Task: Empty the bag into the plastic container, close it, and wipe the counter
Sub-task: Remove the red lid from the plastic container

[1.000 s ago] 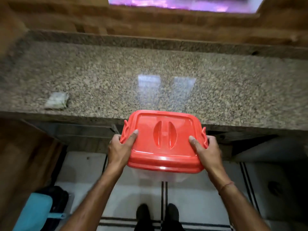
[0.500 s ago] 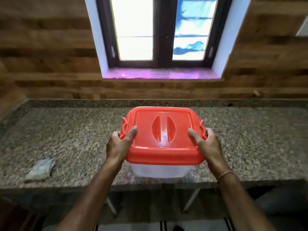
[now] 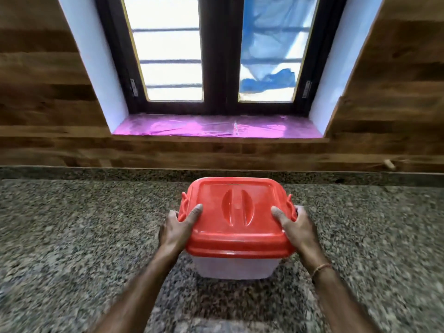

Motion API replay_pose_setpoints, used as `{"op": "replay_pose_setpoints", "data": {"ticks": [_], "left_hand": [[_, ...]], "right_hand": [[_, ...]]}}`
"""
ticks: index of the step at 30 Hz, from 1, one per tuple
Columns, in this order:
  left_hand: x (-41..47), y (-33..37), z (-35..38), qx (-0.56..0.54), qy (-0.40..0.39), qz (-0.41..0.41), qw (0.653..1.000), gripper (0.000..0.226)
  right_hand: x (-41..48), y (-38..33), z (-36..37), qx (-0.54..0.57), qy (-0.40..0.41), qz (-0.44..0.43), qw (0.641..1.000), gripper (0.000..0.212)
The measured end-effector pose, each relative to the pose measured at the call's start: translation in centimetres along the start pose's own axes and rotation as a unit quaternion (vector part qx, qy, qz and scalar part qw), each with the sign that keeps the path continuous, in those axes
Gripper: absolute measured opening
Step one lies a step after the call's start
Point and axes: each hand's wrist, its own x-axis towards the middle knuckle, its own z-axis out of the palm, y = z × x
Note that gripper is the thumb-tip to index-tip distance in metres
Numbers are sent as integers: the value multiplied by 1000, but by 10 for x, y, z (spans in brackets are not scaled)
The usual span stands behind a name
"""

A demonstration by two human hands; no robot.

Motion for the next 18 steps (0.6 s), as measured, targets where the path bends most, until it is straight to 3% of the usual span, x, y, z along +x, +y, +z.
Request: {"op": "replay_pose_setpoints", "data": {"ticks": [4,8,13,18], "left_hand": [[8,6,17,-4,-14,9,1000,65],[22,11,19,16,-60,-23,998,69],[29,17,20,35,-47,-23,998,84],[42,14,16,75,-54,-2,996,80]], "right_hand": [[28,4,-8,-45,-3,12,999,46],[46,1,-8,-119,17,-24,993,58],[51,4,-9,-136,-13,-6,991,59],[52,4,-9,-202,-1,0,979,67]]}}
